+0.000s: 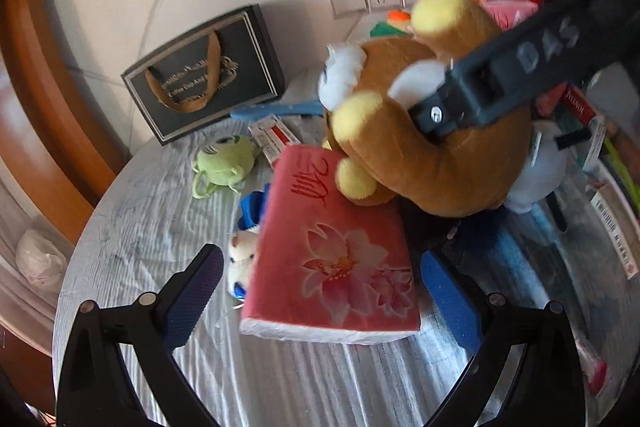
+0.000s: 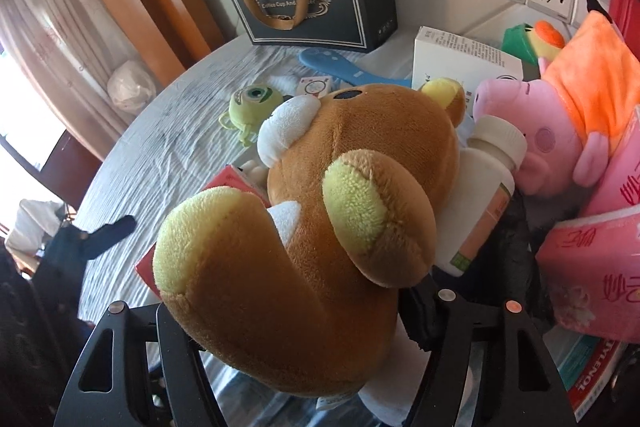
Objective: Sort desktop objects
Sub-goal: 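Grasp the pink tissue pack with the left tool while the right tool grasps the brown teddy bear, then lift the tissue pack and teddy bear and carry them over the blue bin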
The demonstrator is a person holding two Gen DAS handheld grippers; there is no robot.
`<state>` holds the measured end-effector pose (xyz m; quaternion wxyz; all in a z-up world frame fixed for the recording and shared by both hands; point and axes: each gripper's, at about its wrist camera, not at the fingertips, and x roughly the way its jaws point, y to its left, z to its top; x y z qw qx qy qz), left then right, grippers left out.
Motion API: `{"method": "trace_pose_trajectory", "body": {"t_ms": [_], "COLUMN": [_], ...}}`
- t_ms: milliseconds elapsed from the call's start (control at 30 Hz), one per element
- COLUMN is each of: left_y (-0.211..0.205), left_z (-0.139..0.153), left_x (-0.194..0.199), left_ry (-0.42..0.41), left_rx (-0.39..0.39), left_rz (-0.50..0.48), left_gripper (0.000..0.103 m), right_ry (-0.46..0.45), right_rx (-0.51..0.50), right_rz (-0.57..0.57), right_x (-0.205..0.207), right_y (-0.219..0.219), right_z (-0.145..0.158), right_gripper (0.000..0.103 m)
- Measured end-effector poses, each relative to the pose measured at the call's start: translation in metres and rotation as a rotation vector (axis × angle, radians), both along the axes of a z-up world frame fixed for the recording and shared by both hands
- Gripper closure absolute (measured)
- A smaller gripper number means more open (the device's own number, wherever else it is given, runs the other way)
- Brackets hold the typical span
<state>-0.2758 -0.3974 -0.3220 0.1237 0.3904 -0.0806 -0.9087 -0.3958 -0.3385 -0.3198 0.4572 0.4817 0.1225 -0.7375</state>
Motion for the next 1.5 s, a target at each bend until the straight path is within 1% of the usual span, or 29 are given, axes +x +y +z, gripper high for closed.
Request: {"method": "trace_pose_trajectory", "body": {"t_ms": [100,133,167,200,233,267,300,400,600,667,767,833,933,1033,1100,1167,1300,1367,1500], "left_y": [0.003,0.004,0.004,0.002,-0.001,-0.005,-0.009,-0.011,-0.010,-0.009,-0.002,0.006,0.023,0.044,0.068,0.091,0.158,0.190,0.272], "left_z": [-0.010,-0.016,-0.021,-0.021,-0.019,-0.014,-0.010,-0.001,0.030,0.041,0.065,0.082,0.110,0.139,0.165,0.187,0.234,0.251,0.285], "left_x": [-0.009,-0.012,-0.015,-0.016,-0.014,-0.010,-0.007,0.004,0.025,0.029,0.039,0.045,0.055,0.061,0.063,0.062,0.058,0.055,0.042], "left_ry": [-0.029,-0.049,-0.067,-0.074,-0.068,-0.054,-0.046,-0.030,0.026,0.040,0.092,0.116,0.163,0.211,0.253,0.284,0.364,0.385,0.422], "left_rx": [-0.005,-0.023,-0.040,-0.036,-0.003,0.044,0.067,0.054,0.050,0.044,0.036,0.027,0.017,0.004,-0.001,0.005,0.008,0.020,0.063], "left_rz": [-0.023,-0.023,-0.017,-0.007,-0.008,-0.005,0.003,0.017,0.030,0.028,0.008,-0.014,-0.061,-0.125,-0.185,-0.243,-0.396,-0.466,-0.625], "left_gripper": [0.002,0.002,0.005,0.015,0.017,0.018,0.019,0.021,0.021,0.021,0.021,0.021,0.021,0.021,0.021,0.021,0.021,0.021,0.021], "right_ry": [-0.015,-0.021,-0.029,-0.031,-0.029,-0.024,-0.015,0.012,0.070,0.083,0.115,0.143,0.197,0.270,0.325,0.369,0.480,0.525,0.601], "right_rx": [-0.004,-0.005,-0.007,-0.009,-0.009,-0.010,-0.016,-0.049,-0.095,-0.112,-0.131,-0.155,-0.189,-0.225,-0.248,-0.258,-0.284,-0.289,-0.310], "right_rz": [0.000,-0.001,-0.003,-0.004,-0.003,-0.002,0.000,-0.005,-0.002,-0.007,-0.025,-0.048,-0.097,-0.170,-0.236,-0.298,-0.455,-0.521,-0.673], "right_x": [-0.004,-0.005,-0.006,-0.007,-0.007,-0.006,-0.005,0.000,0.015,0.020,0.028,0.038,0.056,0.078,0.097,0.114,0.154,0.170,0.194], "right_y": [-0.004,-0.004,-0.005,-0.005,-0.005,-0.004,-0.004,0.001,0.017,0.025,0.037,0.054,0.087,0.131,0.169,0.201,0.284,0.317,0.403], "right_z": [-0.002,-0.002,-0.003,-0.002,-0.001,0.001,0.005,0.021,0.055,0.065,0.080,0.099,0.130,0.168,0.195,0.216,0.260,0.274,0.302], "right_gripper": [0.033,0.033,0.033,0.033,0.033,0.033,0.033,0.034,0.034,0.034,0.034,0.034,0.034,0.034,0.034,0.034,0.034,0.034,0.034]}}
